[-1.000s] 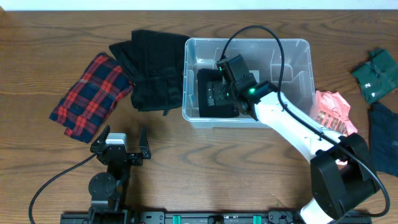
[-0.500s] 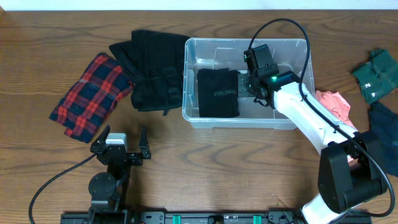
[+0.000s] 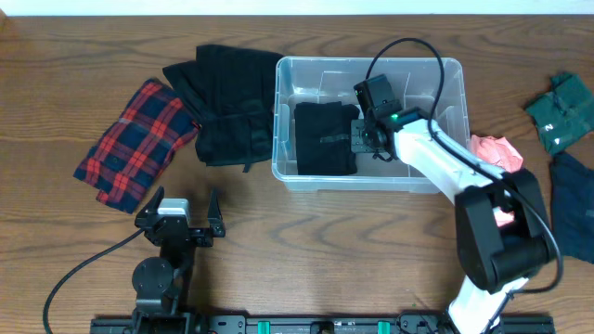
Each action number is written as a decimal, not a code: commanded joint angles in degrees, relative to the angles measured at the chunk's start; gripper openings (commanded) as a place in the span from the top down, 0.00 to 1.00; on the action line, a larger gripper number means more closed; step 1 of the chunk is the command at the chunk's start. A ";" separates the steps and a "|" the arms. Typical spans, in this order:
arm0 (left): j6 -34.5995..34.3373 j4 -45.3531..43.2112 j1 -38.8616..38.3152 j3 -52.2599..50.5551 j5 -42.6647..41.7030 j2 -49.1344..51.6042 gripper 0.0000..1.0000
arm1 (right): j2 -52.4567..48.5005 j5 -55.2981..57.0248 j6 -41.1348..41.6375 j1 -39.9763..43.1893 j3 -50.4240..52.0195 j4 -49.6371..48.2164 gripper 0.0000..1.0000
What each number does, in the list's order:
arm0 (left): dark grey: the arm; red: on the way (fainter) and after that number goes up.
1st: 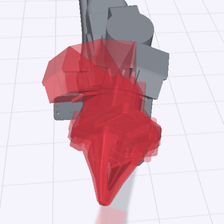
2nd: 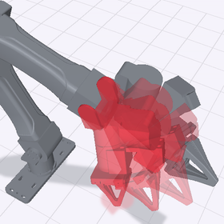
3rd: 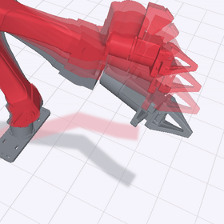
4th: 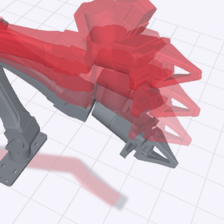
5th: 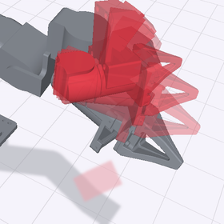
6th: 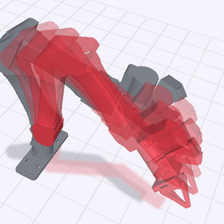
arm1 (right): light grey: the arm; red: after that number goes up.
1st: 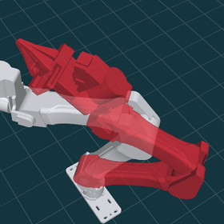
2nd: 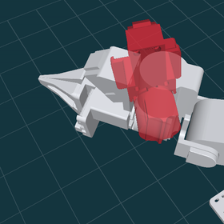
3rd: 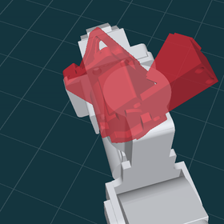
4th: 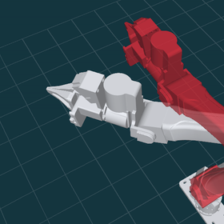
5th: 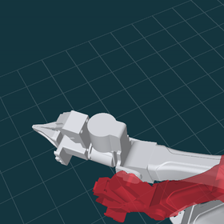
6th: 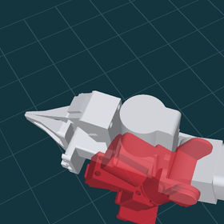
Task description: Pack container
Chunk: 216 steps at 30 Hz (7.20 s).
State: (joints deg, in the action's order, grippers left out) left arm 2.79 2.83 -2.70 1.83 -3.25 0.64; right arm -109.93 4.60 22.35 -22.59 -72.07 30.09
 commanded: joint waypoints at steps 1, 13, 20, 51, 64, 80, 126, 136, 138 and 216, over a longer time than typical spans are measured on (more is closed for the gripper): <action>-0.48 0.87 -0.17 -1.57 -0.22 0.07 0.02 | -1.18 0.96 1.40 -0.74 -0.96 -0.68 0.99; -0.48 0.87 -0.17 -1.57 -0.22 0.07 0.02 | -1.33 -8.13 -0.55 -0.74 -0.96 -4.11 0.98; -0.48 0.87 -0.17 -1.57 -0.22 0.07 0.02 | -1.33 -11.50 -0.59 -0.72 -0.96 -4.17 0.96; -0.48 0.87 -0.17 -1.57 -0.22 0.07 0.02 | 19.47 -5.27 -9.35 14.40 -16.94 22.84 0.56; -0.48 0.87 -0.17 -1.57 -0.22 0.07 0.02 | 22.27 -1.75 -9.35 42.01 -16.74 38.42 0.19; -0.48 0.87 -0.17 -1.57 -0.22 0.07 0.02 | 22.16 3.19 -9.33 51.95 -14.29 37.77 0.01; -0.48 0.87 -0.17 -1.57 -0.22 0.07 0.02 | -7.30 -10.84 -3.08 82.86 -6.43 21.81 0.99; -0.48 0.87 -0.17 -1.57 -0.22 0.07 0.02 | -8.11 -21.20 -3.10 79.67 -2.93 22.69 0.99; -0.48 0.87 -0.17 -1.57 -0.22 0.07 0.02 | -8.11 -25.11 -3.13 78.68 -2.93 22.93 0.99; -0.48 0.87 -0.17 -1.57 -0.22 0.07 0.02 | -14.86 -31.85 -28.63 71.14 -6.91 14.93 0.81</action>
State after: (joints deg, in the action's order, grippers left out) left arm 2.79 2.81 -2.70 1.83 -3.25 0.67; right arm -121.78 -31.09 -6.13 49.25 -80.84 44.49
